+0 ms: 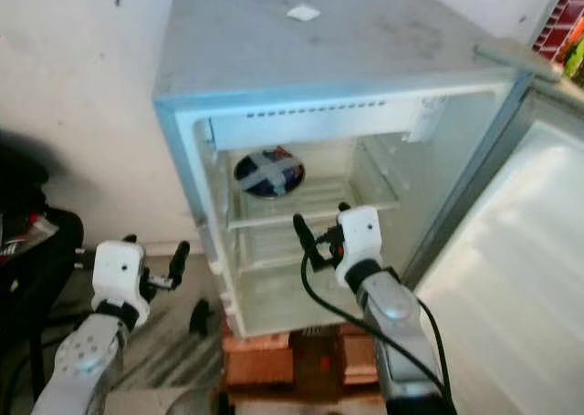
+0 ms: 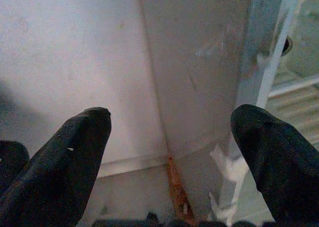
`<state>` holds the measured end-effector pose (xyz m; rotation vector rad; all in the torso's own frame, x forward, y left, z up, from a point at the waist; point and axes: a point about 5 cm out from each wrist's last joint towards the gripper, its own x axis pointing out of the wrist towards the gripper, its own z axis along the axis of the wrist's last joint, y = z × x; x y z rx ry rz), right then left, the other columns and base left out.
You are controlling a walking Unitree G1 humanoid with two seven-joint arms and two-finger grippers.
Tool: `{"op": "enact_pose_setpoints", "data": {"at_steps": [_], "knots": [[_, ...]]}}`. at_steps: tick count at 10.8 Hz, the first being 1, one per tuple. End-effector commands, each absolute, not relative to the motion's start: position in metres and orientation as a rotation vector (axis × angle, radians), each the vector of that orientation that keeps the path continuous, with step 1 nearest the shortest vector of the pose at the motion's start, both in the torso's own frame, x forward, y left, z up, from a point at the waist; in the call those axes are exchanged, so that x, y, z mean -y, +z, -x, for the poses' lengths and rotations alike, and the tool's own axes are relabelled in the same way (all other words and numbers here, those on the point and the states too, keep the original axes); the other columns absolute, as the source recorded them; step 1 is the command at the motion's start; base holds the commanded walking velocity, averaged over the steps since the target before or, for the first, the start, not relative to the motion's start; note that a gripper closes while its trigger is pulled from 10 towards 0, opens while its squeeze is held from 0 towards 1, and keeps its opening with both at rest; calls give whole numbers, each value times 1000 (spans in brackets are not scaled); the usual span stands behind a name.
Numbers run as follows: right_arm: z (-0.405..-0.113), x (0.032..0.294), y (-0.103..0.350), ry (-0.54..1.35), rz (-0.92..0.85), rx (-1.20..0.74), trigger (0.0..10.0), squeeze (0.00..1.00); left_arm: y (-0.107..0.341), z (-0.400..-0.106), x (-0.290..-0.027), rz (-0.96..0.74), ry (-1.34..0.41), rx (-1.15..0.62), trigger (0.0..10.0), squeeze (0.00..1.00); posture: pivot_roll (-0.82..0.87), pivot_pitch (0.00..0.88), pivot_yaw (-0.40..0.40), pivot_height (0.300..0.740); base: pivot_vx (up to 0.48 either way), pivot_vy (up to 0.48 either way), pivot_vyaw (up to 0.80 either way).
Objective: Restocking fridge
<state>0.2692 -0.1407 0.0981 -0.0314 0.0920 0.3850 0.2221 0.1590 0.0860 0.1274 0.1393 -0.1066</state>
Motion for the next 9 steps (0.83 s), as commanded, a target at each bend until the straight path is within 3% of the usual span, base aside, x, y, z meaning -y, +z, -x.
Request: {"op": "enact_pose_setpoints", "data": {"at_steps": [1,7,9], "knots": [[-267,140,93,379,8,-118,10000,0,83,-221,-161,-141,-98,-148,10000,0,93,41,17,740,-322,0,0],[-273,140,94,382,6,-117,10000,0,84,-226,-157,-147,-113,-138,10000,0,83,49,25,740,-274,0,0],[-278,135,98,357,28,-90,10000,0,86,-230,-157,-157,-117,-127,10000,0,77,52,31,740,0,0,0]]}}
